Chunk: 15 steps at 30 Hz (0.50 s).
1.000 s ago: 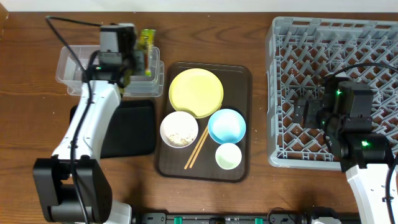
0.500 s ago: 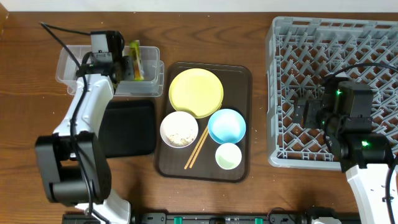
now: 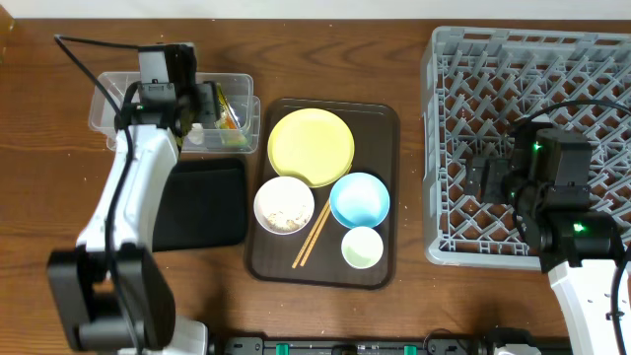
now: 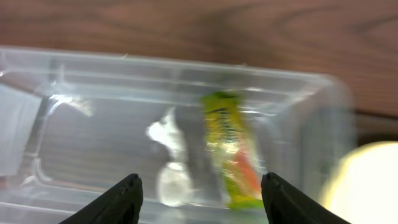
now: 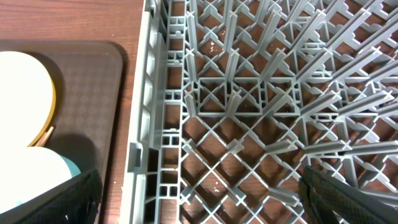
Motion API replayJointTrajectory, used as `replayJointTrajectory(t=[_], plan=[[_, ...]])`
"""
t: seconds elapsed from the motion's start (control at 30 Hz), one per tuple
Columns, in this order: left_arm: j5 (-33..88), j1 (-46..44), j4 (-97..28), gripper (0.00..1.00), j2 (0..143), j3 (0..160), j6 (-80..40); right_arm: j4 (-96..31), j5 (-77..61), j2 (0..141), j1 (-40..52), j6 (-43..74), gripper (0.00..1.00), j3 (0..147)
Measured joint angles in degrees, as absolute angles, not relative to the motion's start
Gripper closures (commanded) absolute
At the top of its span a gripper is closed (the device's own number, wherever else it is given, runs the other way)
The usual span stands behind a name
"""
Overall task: Sort waste into correct bins and load items into the dishwasher rack
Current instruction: 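Lift the tissue and green wrapper with left gripper into clear bin, then grasp the rim of the white rice bowl with the left gripper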
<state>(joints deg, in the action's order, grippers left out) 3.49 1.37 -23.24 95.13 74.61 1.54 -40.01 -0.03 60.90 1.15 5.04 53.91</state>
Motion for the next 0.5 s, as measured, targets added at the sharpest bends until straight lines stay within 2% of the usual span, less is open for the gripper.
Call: replayJointTrajectory(t=[0.17, 0.3, 0.5], plan=[[8.4, -5.2, -28.8, 0.34, 89.4, 74.8, 1.5, -40.0, 0.0, 60.9, 1.1, 5.0, 0.01, 53.9], [10.0, -11.3, -35.9, 0.30, 89.4, 74.8, 1.5, -39.9, 0.0, 60.9, 1.1, 5.0, 0.01, 53.9], [10.8, -19.8, -43.7, 0.30, 89.9, 74.8, 1.0, -39.9, -0.1, 60.9, 1.1, 5.0, 0.01, 53.9]])
